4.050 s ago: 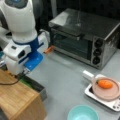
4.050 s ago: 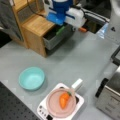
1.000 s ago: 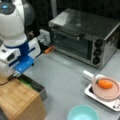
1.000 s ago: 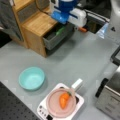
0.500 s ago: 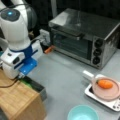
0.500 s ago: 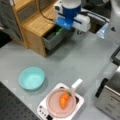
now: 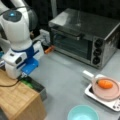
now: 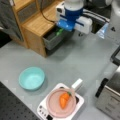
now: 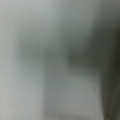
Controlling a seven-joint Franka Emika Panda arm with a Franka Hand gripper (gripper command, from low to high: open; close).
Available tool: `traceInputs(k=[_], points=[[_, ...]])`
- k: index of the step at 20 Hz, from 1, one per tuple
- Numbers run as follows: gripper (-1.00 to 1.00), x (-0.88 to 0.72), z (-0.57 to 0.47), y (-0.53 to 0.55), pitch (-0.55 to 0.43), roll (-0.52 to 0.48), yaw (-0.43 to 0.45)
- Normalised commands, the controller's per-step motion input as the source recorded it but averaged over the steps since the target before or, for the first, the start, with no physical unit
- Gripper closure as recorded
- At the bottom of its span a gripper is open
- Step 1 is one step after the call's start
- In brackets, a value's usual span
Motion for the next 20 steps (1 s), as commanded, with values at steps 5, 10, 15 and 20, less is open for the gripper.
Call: traceInputs(k=[5,10,15,20], points=[[-1.00,-0.20,-0.19,0.16,-0.119,0.064,-0.047],[-1.00,-0.20,-0.18,0.28,-0.115,0.055,-0.081],[-1.00,-0.17,-0.16,0.38,-0.113,0.046,-0.116],[-1.00,-0.11,-0.12,0.38,-0.122,0.039,-0.129]])
